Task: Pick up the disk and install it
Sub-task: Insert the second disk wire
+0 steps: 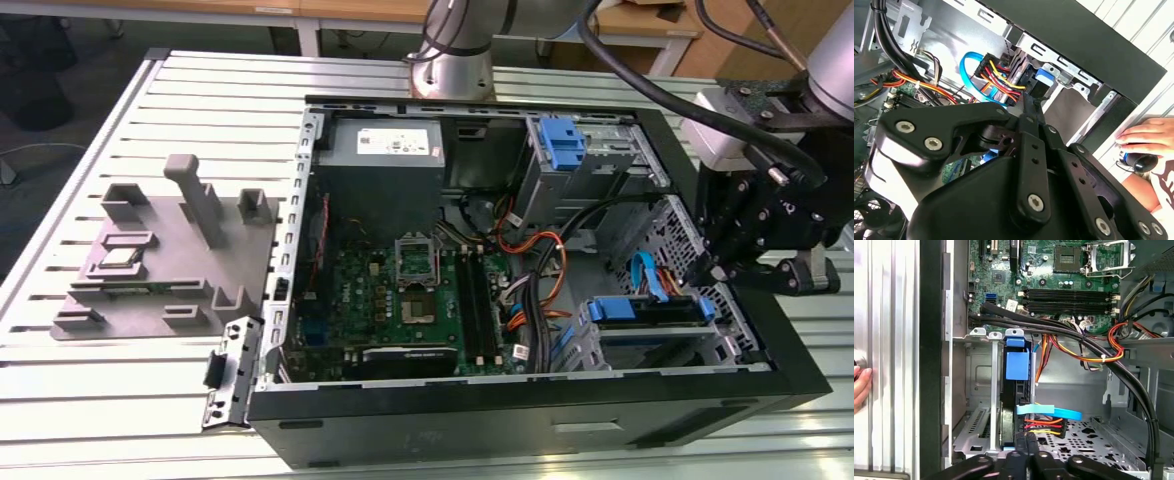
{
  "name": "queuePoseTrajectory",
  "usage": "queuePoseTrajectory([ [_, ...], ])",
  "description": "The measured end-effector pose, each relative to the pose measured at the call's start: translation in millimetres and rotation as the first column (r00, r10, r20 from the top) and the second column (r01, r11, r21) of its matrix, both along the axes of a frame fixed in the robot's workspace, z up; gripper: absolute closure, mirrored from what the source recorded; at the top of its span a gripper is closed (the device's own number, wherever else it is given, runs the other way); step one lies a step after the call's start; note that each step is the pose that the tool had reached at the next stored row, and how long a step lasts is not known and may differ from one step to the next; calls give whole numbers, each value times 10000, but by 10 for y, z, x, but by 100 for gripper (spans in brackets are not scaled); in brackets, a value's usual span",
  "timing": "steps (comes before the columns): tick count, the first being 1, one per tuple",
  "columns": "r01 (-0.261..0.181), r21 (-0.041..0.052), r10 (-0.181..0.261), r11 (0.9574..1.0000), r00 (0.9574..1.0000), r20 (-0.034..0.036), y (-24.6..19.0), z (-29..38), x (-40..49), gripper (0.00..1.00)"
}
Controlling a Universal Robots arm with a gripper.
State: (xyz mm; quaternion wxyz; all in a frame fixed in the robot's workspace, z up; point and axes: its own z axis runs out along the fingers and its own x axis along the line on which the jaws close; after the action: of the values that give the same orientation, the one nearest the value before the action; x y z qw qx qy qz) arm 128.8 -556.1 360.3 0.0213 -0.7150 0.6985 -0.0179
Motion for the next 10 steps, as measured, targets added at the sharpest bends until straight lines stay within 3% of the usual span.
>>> queuePoseTrajectory([
  [1, 0, -3, 0, 10000, 10000, 0, 0, 0, 0, 90],
  [6, 0, -18, 0, 10000, 10000, -25, 0, 0, 1, 90],
  [9, 0, -17, -1, 10000, 9988, -500, 0, -7, 6, 90],
  [10, -1, -16, 0, 10000, 9984, -570, 1, -7, 6, 90],
])
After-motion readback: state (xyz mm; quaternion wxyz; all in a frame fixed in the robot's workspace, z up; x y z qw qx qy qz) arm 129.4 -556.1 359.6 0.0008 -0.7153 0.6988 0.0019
